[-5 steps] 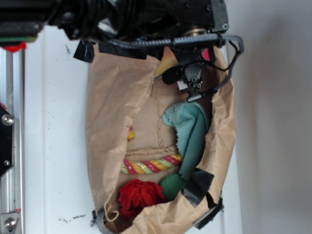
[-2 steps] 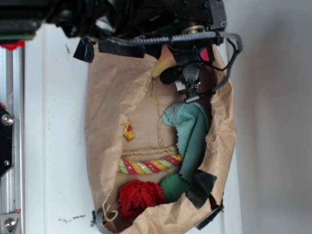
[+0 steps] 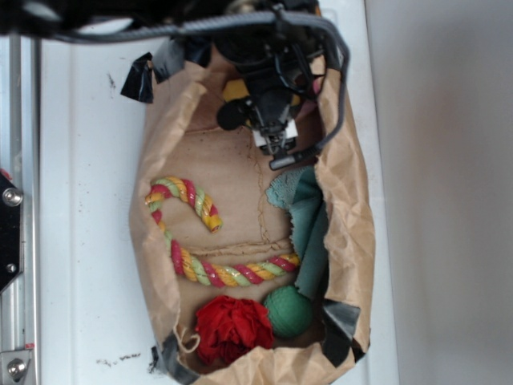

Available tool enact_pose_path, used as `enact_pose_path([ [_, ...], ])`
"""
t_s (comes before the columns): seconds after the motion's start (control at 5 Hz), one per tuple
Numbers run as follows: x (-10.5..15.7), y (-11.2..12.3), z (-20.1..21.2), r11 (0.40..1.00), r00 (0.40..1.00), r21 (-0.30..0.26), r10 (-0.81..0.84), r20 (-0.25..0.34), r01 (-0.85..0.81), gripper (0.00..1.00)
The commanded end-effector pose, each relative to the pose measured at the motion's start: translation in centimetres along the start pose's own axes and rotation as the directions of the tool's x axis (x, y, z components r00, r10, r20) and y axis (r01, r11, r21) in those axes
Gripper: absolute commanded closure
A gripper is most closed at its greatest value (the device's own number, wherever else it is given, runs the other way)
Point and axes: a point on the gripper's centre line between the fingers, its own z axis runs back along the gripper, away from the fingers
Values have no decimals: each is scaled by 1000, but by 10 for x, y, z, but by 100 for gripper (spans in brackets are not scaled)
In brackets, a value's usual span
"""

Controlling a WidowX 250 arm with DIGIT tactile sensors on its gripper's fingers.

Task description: Grab the green sponge.

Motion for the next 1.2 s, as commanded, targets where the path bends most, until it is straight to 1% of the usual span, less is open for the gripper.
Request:
enact_pose_path([
  [0.0,-13,8,7,999,996,-33,-30,89,33,0],
  [0.2,-27,-3,-10,998,992,-5,-60,108,61,0],
  [0.4,-40,-15,-18,994,983,38,-111,145,107,0],
  [0.6,-33,-18,-27,993,982,86,-99,163,86,0],
  [0.8,-13,-14,-37,994,986,109,-47,159,29,0],
  [1.0,1,-5,-38,995,990,97,0,144,-14,0],
])
